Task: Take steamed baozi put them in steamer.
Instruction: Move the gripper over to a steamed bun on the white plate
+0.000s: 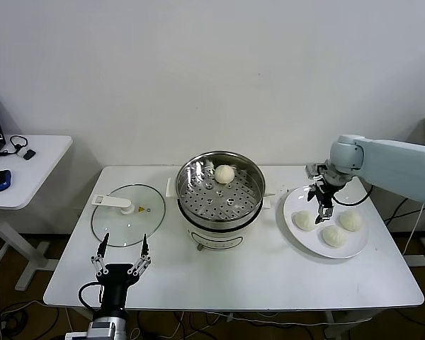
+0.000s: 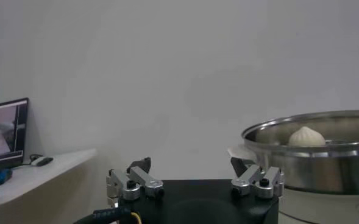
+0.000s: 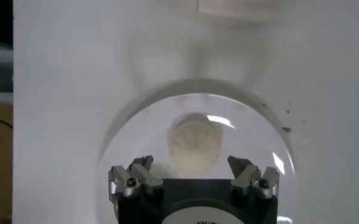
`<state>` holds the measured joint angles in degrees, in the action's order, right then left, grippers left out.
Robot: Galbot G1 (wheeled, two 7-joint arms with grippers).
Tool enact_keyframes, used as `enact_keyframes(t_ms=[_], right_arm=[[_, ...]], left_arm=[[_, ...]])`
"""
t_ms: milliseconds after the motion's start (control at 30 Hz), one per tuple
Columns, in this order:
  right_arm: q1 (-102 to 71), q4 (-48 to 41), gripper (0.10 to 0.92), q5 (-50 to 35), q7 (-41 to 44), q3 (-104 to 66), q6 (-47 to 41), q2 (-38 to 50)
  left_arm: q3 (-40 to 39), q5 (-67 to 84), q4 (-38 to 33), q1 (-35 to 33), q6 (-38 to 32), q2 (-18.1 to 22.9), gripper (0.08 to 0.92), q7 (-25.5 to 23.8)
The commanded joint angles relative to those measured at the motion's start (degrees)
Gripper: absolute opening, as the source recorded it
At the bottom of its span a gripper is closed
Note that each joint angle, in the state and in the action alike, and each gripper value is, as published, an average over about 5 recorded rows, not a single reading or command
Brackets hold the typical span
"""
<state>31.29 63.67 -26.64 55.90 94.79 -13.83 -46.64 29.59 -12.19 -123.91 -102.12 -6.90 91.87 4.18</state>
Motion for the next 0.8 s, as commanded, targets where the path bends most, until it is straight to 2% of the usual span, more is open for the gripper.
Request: enact_keyframes(t_ms=[33,800], right_arm=[[-9.21,-6.97,0.823,4.17,0.06,-7.6,0.74,-0.48],[-16.3,-13.08,0.823,7.6,0.09,-14.35,2.31,-4.0]], left_arm=[[0.06,-0.09,0.55,0.13,0.09,-0.04,0.823,-0.03],[0.21,-0.15,0.52,0.07,0.32,0.04,0.823,-0.18]])
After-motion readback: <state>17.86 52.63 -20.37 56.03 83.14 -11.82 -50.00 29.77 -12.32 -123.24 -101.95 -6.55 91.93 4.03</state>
